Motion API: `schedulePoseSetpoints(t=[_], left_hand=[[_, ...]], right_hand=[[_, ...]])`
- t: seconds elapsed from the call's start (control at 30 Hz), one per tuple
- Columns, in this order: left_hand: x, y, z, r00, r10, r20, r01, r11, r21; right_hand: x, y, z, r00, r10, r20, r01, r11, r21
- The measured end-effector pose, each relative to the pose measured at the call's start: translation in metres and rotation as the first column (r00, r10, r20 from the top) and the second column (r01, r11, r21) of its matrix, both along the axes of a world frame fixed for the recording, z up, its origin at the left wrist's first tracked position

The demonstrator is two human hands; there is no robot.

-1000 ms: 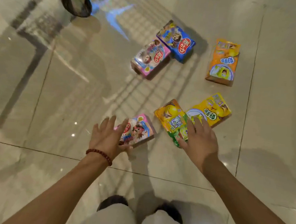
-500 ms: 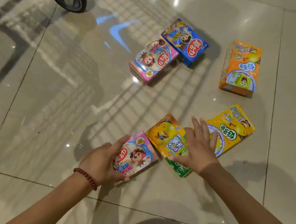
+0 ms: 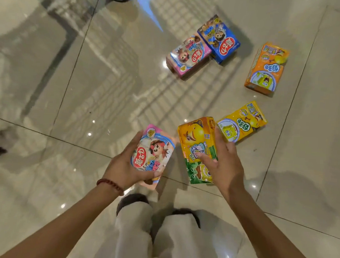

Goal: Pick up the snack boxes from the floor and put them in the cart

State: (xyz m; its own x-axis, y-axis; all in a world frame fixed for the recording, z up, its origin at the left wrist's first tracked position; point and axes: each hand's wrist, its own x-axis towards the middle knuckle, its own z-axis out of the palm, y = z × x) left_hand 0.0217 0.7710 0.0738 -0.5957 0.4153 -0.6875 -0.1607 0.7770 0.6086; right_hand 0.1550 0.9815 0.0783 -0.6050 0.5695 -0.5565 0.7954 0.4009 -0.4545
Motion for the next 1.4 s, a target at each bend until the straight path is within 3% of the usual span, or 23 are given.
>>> schedulePoseSetpoints(t=[0.33,0.57,0.77,1.03,1.23,1.4], left_hand=[[0.011,0.007,0.244,0.951,0.309,0.001,-0.299,0.920,0.252],[-0.026,0.017,0.424,0.900,0.423,-0.108,-0.336,0.829,0.448],[-0.040,0.008,0.550,0.830,0.513,-0.219,-0.325,0.763,0.559],[-0.065,0.001,0.634,0.699,0.703,-0.134,-0.440,0.570,0.694],[-0.141,-0.008,0.670,0.612,0.783,-0.107,-0.444,0.453,0.773],[-0.230,-0.025,0.686,0.580,0.803,-0.136,-0.441,0.450,0.777]], right_hand=[[-0.013,0.000,0.251,0.925,-0.260,-0.276,0.173,0.937,-0.304],[-0.037,0.010,0.418,0.847,-0.281,-0.451,0.118,0.927,-0.357],[-0.066,0.005,0.543,0.793,-0.188,-0.580,-0.022,0.941,-0.336],[-0.133,-0.003,0.648,0.676,-0.132,-0.725,-0.158,0.935,-0.318],[-0.228,-0.012,0.691,0.615,-0.055,-0.787,-0.280,0.917,-0.283],[-0.327,-0.030,0.706,0.597,-0.057,-0.800,-0.340,0.885,-0.317]])
